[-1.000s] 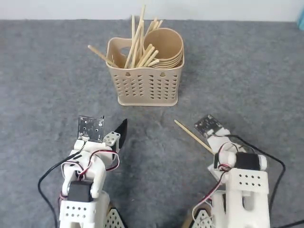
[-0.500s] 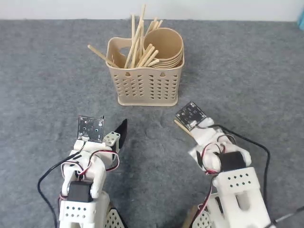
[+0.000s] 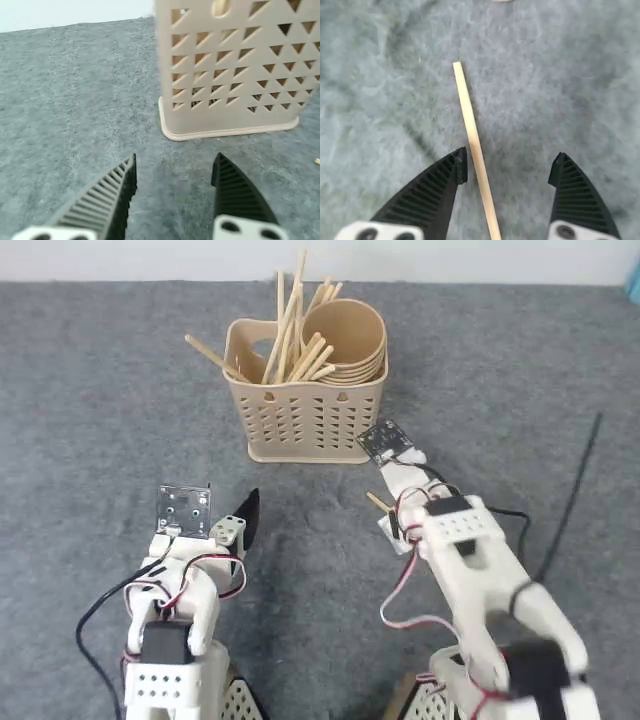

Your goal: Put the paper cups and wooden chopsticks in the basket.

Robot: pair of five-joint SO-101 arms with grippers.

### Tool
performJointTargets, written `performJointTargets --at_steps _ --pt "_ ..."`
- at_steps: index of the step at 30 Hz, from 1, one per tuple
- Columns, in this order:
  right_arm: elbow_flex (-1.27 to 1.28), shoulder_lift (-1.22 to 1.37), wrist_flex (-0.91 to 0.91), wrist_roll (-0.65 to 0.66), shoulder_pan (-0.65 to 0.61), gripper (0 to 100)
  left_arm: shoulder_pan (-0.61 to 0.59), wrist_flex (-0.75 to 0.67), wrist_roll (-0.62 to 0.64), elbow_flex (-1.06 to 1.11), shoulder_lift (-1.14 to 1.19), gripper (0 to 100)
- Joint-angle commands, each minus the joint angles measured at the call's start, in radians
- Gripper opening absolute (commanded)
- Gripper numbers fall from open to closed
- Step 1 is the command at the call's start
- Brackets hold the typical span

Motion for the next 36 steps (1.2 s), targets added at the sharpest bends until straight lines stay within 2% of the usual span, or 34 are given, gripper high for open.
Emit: performJointTargets --at_steps 1,5,9,11,14,17,25,29,34,36 --pt "-0.083 0.079 -0.027 -0.014 -0.015 27.4 -0.006 -0.023 -0.009 -0.007 -0.012 24" --pt "-0.103 0.116 -0.018 -0.014 -0.025 24.3 -0.006 -0.023 -0.009 -0.007 -0.012 24" --pt "-0.104 0.117 -0.018 -0.035 -0.021 0.0 -0.006 -0.023 -0.009 -0.007 -0.012 24" --pt "-0.106 0.117 -0.016 -0.094 -0.007 4.7 -0.006 -0.023 -0.009 -0.007 -0.012 24" --pt "-0.107 0.108 -0.015 -0.106 0.004 0.1 -0.006 -0.023 -0.009 -0.007 -0.012 24" --pt "-0.112 0.039 0.065 -0.107 0.005 0.6 -0.006 -0.023 -0.009 -0.007 -0.012 24" --pt "-0.123 -0.435 0.315 -0.106 -0.004 0.8 -0.006 -0.025 -0.009 -0.007 -0.012 24" --pt "-0.124 -0.702 0.312 -0.114 -0.016 0.8 -0.006 -0.025 -0.009 -0.007 -0.012 24" --pt "-0.121 -0.954 0.234 -0.115 -0.105 0.8 -0.006 -0.025 -0.009 -0.007 -0.012 23" --pt "-0.121 -1.021 0.171 -0.115 -0.145 0.8 -0.006 -0.025 -0.009 -0.007 -0.012 21"
